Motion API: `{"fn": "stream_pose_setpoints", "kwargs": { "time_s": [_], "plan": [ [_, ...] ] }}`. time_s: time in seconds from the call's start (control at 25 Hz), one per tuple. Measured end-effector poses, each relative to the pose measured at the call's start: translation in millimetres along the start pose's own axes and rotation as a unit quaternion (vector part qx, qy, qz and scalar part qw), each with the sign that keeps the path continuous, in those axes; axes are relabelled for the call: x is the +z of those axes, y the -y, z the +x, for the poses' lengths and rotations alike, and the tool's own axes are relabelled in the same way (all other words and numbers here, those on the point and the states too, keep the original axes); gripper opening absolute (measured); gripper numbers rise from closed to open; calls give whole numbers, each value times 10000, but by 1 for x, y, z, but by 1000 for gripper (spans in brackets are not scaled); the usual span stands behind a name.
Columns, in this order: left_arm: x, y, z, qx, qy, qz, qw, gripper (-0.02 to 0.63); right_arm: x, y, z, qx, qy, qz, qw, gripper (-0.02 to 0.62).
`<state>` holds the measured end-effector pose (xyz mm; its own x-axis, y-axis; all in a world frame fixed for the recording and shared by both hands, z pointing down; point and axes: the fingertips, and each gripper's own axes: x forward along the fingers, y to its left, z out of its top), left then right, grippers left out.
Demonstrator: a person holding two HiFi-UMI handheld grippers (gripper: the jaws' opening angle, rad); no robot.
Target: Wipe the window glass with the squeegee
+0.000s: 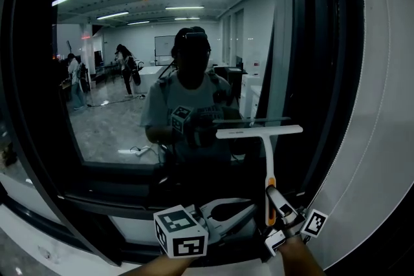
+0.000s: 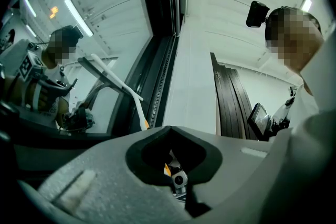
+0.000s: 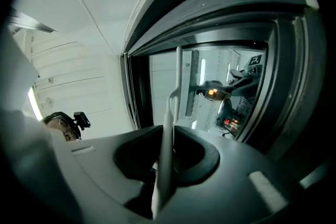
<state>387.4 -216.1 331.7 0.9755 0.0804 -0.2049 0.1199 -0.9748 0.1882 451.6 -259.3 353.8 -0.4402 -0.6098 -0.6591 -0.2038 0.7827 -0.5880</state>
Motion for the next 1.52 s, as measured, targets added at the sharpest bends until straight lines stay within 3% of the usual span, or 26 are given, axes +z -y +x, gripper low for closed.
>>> {"fn": "stream_pose_setpoints", "kwargs": {
  "time_s": [0.68, 1.52],
  "plan": [
    [-43, -8, -15, 217, -114, -345, 9991, 0, -37, 27, -48, -573, -31, 398, 9976, 71],
    [-45, 0, -19, 420, -124, -490, 9978, 0, -62, 42, -82, -1589, -272, 888, 9829, 69]
  ]
}}
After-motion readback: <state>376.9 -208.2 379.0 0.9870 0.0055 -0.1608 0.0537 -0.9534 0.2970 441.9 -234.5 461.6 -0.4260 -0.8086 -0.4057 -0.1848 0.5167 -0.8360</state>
